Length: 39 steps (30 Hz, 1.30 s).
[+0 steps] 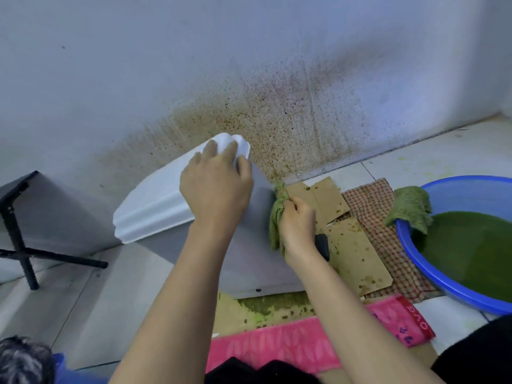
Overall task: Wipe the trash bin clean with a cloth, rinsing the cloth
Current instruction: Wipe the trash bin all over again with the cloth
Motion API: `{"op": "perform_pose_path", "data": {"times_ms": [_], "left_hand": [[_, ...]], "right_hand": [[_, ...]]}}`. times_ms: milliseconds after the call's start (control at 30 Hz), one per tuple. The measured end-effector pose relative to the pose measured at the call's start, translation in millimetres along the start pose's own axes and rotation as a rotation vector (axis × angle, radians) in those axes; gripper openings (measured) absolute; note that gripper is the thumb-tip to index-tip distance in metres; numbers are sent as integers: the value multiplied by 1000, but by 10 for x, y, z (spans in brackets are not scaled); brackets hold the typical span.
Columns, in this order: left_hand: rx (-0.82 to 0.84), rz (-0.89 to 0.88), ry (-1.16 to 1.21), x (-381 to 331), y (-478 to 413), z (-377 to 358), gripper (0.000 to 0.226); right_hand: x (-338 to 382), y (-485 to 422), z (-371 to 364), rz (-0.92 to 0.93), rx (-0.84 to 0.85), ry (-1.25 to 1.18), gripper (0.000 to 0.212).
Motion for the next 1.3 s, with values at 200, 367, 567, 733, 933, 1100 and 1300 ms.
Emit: {"op": "perform_pose_path", "data": {"times_ms": [200,367,567,733,933,1100,1300], "left_hand": [[70,-38,87,-447,294,-84,52],[191,-81,272,-549,412,-132,51],[49,294,841,436,379,-26,36],[253,594,472,1176,485,-471,63],[245,862,644,1219,766,-587,85],[179,1165,1004,1256,1098,-722,120],[165,1196,1174,1288,1140,-853,109]], "right_hand": [[-15,-19,465,-269,-176,-362,18],[517,60,635,-274,-136,-625,29],[1497,168,438,317,-37,-279,22],[1408,498,-765,776,469,627,38],[1212,-76,-1122,555,518,1264,33],[1223,-344,-1212,373,580,1319,29],[1162,-686,-1129,151,609,1079,31]]}}
Point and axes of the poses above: each hand's wrist, its own y-axis away from the middle knuckle, its own z-axis out of the back of the hand, x = y × z, the point moved 10 cm from there along -y, towards the middle knuckle, and after that the axes turned 12 degrees about -y, right-handed, at the moved point
